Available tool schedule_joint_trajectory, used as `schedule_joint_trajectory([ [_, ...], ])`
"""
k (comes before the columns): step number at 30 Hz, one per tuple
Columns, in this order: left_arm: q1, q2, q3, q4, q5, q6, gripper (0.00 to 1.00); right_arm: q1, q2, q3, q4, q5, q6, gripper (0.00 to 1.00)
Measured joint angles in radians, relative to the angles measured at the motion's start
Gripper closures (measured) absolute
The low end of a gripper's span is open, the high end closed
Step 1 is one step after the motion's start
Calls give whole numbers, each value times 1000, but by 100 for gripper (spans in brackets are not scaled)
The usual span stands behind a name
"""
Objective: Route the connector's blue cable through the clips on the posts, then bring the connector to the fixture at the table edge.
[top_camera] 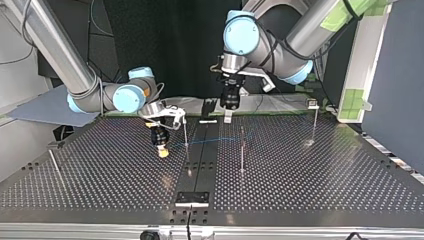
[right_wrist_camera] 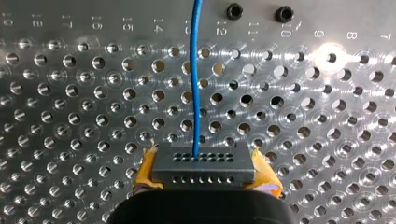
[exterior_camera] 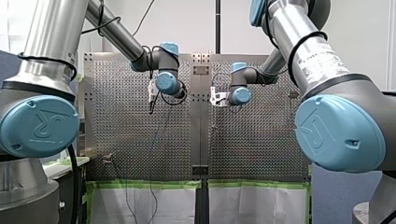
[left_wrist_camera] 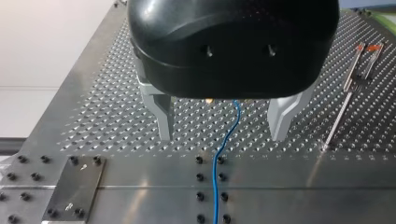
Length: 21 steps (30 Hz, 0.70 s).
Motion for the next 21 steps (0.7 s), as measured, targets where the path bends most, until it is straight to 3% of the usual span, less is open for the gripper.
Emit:
schedule_joint_trajectory([
  [9,-69,-69,70,-7,-70,9,0,-3,0,0,-2,0,-1,100],
  [17,-132,-84,137,-7,-137,25,0,-5,1,0,1,0,-1,100],
  [21,-134,-90,170,-8,-170,32,0,-5,1,0,1,0,-1,100],
])
